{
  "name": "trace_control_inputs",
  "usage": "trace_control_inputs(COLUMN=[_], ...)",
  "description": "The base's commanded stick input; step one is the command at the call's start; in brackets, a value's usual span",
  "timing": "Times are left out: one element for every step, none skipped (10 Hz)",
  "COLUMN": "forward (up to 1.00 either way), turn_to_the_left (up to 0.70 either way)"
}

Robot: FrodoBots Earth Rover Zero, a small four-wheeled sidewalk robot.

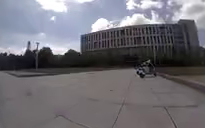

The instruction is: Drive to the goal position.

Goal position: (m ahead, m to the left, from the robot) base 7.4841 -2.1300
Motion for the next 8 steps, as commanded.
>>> trace_control_inputs(forward=[0.7, 0.7, 0.7, 0.7, 0.7, 0.7, 0.7, 0.7], turn_to_the_left=[0.0, 0.0, 0.0, 0.0, 0.08, 0.05, 0.02, 0.04])
